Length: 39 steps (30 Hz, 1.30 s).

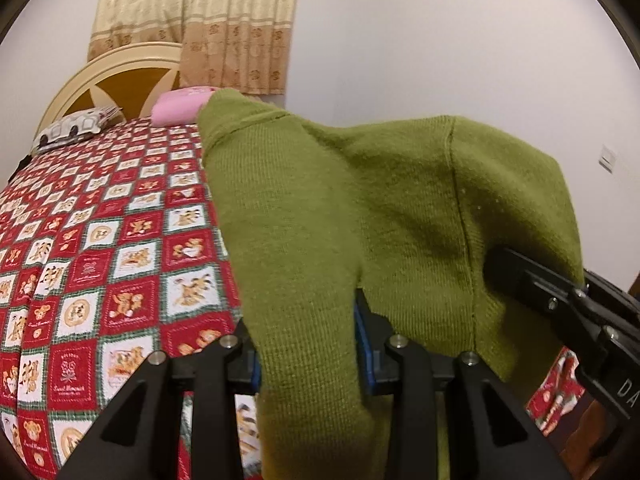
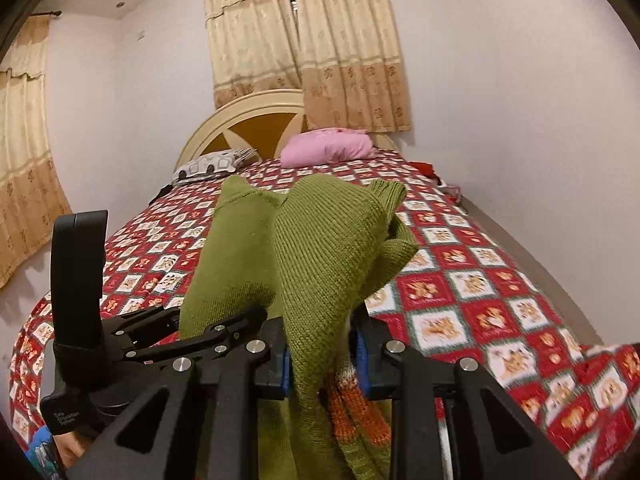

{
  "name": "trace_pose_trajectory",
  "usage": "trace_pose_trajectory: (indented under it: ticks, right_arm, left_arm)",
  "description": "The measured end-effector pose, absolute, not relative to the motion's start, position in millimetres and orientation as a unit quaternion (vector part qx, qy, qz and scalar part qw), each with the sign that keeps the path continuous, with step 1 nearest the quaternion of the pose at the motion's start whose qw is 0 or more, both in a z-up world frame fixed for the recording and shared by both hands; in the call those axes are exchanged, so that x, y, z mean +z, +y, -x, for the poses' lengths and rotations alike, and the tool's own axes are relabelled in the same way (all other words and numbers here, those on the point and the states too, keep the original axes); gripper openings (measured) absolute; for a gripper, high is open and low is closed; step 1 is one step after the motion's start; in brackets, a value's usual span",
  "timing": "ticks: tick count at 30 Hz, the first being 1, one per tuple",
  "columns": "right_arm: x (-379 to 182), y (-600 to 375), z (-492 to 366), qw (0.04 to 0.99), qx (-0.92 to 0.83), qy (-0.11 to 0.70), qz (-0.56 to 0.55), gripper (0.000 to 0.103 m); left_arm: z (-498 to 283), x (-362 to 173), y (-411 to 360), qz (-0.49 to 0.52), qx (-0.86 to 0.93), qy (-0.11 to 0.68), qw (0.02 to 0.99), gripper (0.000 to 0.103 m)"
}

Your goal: Fold small clothes

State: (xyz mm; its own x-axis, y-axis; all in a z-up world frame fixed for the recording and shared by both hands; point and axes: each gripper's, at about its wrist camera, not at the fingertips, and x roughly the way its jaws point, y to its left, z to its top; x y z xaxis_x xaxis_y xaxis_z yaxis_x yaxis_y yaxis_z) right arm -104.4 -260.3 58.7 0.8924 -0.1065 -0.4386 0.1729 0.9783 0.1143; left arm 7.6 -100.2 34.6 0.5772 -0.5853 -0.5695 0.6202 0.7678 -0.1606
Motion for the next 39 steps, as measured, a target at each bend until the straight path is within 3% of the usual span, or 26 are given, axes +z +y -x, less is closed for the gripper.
trace_pose_trajectory:
  ticks: [20,39]
  right_arm:
    - [39.4,-321.6,177.0,0.960,-0.142,0.211,-0.113,0.024]
    - [-16.5,-402.2,148.4,0.941,-0.180,0.248,-0.145,0.024]
  left_arm:
    - [43.4,24.8,-180.2,-0.090,-0.372,0.306,0.872,0.037]
    - [30.3,-23.4,-274.7,-0.154,-0.347,0.340,0.860,0.036]
